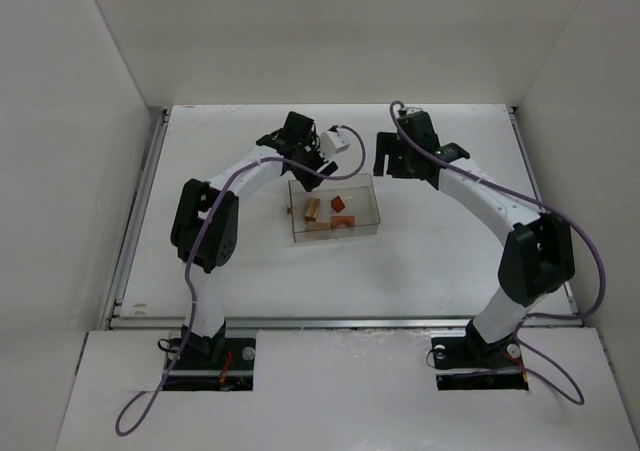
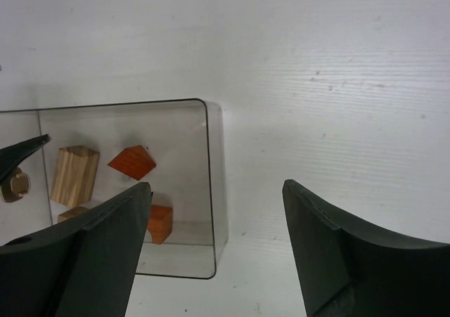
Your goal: Build the wood block tower
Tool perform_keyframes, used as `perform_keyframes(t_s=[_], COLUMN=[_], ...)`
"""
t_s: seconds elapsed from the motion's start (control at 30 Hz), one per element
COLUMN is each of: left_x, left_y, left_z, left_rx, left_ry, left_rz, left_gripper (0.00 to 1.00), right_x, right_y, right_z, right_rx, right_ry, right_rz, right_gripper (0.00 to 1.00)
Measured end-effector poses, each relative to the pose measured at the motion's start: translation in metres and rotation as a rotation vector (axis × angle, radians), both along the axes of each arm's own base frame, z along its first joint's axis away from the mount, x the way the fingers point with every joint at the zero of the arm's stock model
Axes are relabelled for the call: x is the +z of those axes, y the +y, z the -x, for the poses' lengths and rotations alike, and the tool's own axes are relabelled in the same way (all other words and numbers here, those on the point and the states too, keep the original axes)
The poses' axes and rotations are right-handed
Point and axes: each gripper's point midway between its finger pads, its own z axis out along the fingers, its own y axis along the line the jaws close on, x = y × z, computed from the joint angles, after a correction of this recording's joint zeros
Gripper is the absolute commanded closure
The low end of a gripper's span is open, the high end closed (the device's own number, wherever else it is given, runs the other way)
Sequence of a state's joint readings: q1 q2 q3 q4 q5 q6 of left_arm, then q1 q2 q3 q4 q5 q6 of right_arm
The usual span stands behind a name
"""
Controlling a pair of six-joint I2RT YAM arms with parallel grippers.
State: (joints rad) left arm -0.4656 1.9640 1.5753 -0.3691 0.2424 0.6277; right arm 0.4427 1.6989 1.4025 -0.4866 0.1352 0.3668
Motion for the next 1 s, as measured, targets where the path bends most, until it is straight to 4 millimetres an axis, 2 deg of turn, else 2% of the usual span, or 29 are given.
perform_keyframes(t_s=[0.07, 0.1, 0.2, 0.27, 0.33, 0.37, 0.4, 0.5, 0.6, 0.77, 0.87, 1.0], left_x=[-0.014, -0.021, -0.037, -0.044, -0.049, -0.050, -0.050, -0.050, -0.047, -0.041, -0.022, 0.021], left_y=[0.000, 0.000, 0.003, 0.005, 0.006, 0.006, 0.005, 0.007, 0.005, 0.018, 0.033, 0.063], left_z=[-0.005, -0.007, -0.012, -0.015, -0.017, -0.018, -0.019, -0.018, -0.025, -0.037, -0.059, -0.098], left_rx=[0.002, 0.004, 0.025, 0.040, 0.048, 0.052, 0.055, 0.052, 0.088, 0.167, 0.238, 0.335], left_ry=[0.021, 0.031, 0.050, 0.050, 0.055, 0.055, 0.054, 0.060, 0.040, -0.014, -0.130, -0.381], left_rz=[-0.012, -0.018, -0.041, -0.057, -0.062, -0.064, -0.064, -0.077, -0.062, -0.122, -0.198, -0.354], left_gripper=[0.35, 0.42, 0.46, 0.56, 0.72, 0.91, 0.99, 1.00, 1.00, 1.00, 1.00, 1.00], right_x=[0.011, 0.014, 0.015, 0.011, 0.007, 0.006, 0.004, 0.003, 0.003, 0.004, 0.005, 0.008], right_y=[-0.009, -0.013, -0.018, -0.020, -0.021, -0.022, -0.022, -0.023, -0.025, -0.030, -0.035, -0.042], right_z=[0.001, 0.002, 0.008, 0.012, 0.015, 0.016, 0.017, 0.017, 0.017, 0.015, 0.013, 0.011], right_rx=[-0.020, -0.027, -0.035, -0.035, -0.034, -0.035, -0.035, -0.038, -0.044, -0.066, -0.096, -0.137], right_ry=[-0.023, -0.028, -0.029, -0.019, -0.005, 0.000, 0.004, 0.007, 0.004, -0.004, -0.011, -0.026], right_rz=[-0.009, -0.010, -0.007, -0.002, 0.004, 0.006, 0.009, 0.013, 0.019, 0.037, 0.046, 0.058], right_gripper=[0.19, 0.19, 0.19, 0.19, 0.19, 0.19, 0.19, 0.19, 0.19, 0.19, 0.19, 0.19])
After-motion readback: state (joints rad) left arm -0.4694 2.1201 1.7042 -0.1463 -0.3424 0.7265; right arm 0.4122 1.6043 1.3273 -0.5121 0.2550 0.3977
